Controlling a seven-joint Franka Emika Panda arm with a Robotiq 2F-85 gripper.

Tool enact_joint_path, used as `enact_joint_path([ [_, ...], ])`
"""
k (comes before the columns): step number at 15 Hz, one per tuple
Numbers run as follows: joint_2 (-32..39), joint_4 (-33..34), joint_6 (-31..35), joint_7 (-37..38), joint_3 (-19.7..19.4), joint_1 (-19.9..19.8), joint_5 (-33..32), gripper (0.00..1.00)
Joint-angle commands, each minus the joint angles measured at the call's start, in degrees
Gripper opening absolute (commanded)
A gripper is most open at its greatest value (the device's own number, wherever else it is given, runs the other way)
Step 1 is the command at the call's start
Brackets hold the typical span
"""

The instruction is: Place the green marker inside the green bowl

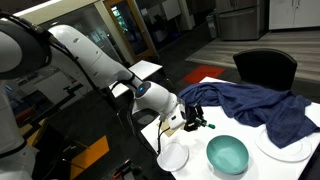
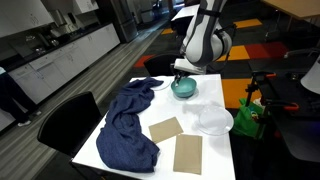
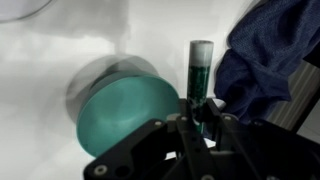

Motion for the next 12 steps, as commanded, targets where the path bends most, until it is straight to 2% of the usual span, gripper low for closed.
enact_joint_path([
  [1,-3.8,-1.9,-4.6,-0.2,0.0,-3.4,-0.6,0.05],
  [4,-4.2,-1.4,-9.6,-0.5,0.7,-7.0,-1.5,0.05],
  [12,-1.4,1.6,-17.0,-0.4,-2.0,-10.4,-1.3,0.05],
])
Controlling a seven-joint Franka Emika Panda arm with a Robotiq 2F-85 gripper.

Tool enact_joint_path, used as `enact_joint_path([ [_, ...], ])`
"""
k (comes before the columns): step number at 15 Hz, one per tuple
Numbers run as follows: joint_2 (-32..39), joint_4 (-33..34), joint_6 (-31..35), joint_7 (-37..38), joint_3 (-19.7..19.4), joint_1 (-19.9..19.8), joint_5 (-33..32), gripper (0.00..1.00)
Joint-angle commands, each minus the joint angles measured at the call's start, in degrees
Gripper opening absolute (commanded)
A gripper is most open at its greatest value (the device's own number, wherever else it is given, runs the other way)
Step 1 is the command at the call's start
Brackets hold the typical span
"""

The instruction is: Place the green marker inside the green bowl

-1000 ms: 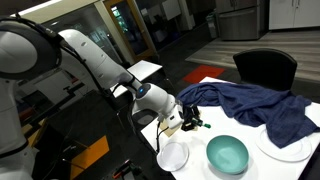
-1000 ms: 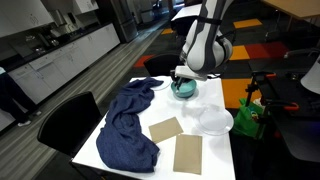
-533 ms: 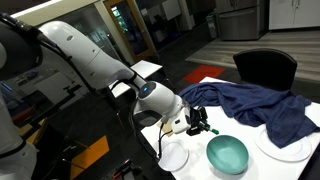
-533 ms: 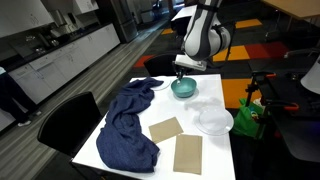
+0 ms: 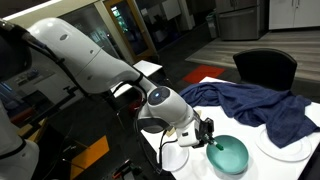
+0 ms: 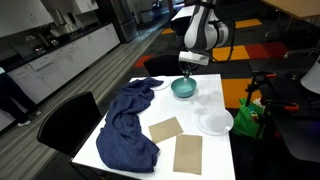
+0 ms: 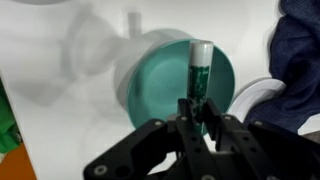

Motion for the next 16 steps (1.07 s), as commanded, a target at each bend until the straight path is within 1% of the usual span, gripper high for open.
enact_joint_path([
  [1,0.8,2.1,-3.5,-0.5,-0.1,-1.9,-0.5,0.05],
  [2,1.4,2.8,-3.8,-0.7,0.5,-2.7,-0.4,0.05],
  [8,5.2,6.5,-4.1,-0.7,1.4,-4.4,-0.2,0.05],
  [12,9.5,9.8,-4.1,-0.7,2.2,-5.3,-0.4,0.05],
  [16,13.5,12.8,-3.9,-0.3,1.9,-5.6,-0.3,0.05],
])
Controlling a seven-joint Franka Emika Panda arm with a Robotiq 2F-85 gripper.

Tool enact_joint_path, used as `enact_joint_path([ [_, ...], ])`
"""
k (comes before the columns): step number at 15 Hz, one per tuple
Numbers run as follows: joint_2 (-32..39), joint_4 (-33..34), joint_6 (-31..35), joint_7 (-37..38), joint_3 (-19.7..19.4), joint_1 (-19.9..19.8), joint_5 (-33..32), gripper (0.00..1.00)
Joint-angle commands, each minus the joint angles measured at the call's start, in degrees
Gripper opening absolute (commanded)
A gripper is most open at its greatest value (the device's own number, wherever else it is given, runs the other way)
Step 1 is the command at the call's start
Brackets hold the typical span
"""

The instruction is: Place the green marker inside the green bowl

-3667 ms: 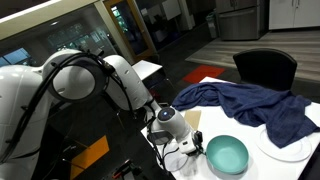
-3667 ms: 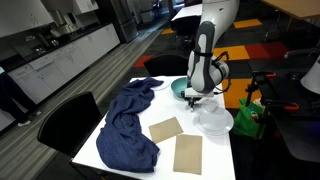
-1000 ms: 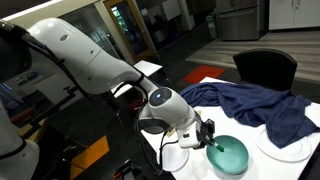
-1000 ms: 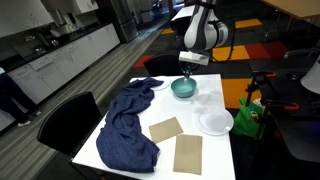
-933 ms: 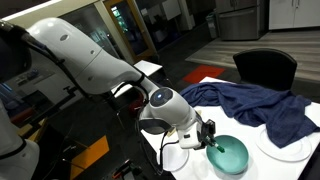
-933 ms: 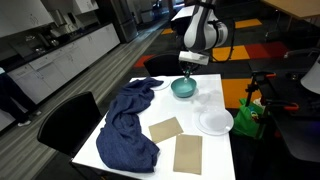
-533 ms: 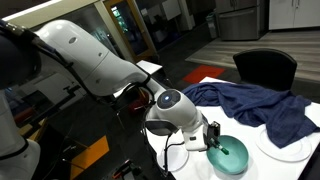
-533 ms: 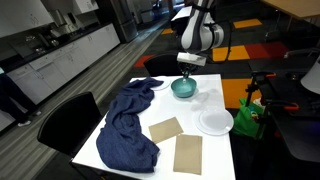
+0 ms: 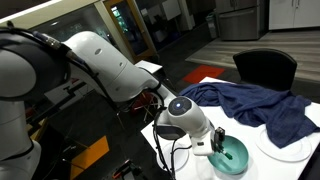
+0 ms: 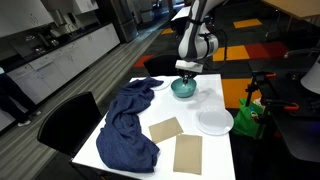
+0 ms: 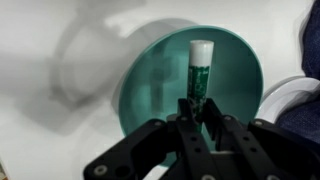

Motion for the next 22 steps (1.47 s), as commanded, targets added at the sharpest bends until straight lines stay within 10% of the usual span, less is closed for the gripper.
enact_joint_path([
  [1,3.1,3.6,-1.5,-0.2,0.4,-1.6,-0.3,0.05],
  [2,3.7,4.1,-1.7,-0.2,0.4,-1.6,-0.3,0.05],
  [3,4.2,4.6,-1.8,-0.1,0.3,-1.6,-0.3,0.45],
  [11,2.1,2.9,0.4,-0.5,0.4,-0.8,0.0,0.98],
  [22,-18.3,-10.7,-2.7,-8.9,9.0,-5.7,-0.6,1.0],
])
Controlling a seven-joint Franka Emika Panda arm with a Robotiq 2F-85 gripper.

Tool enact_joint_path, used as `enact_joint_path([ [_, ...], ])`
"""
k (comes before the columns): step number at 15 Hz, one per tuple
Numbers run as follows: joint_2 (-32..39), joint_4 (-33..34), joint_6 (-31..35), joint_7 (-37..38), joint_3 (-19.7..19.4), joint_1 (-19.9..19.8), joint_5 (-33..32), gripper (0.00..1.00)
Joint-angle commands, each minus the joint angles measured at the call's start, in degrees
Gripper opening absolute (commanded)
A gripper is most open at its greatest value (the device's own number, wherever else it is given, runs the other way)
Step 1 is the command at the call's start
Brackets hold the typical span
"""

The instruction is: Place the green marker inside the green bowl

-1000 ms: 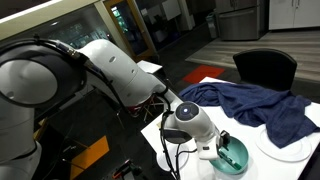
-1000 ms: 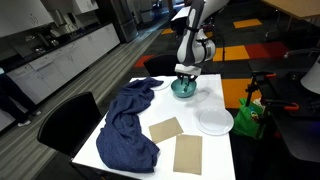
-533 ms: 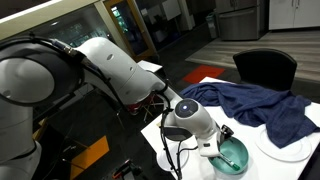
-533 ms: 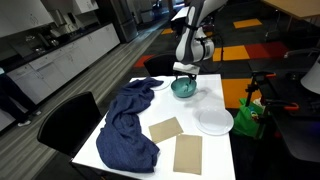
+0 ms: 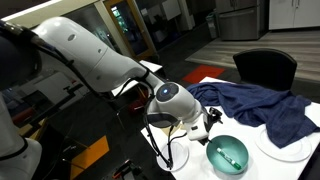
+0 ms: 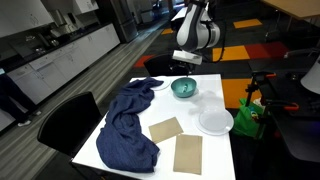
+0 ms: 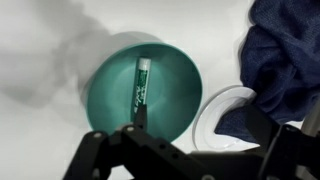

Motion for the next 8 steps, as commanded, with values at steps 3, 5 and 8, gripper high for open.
enact_joint_path([
  [3,-16.4,-9.5,-11.3,-9.1,8.7,-7.5,0.7,1.0],
  [5,-20.5,-11.4,-17.0,-9.5,7.8,-7.3,-0.2,1.0],
  [8,-25.2,-12.3,-29.1,-11.2,0.4,-1.8,-1.3,1.0],
])
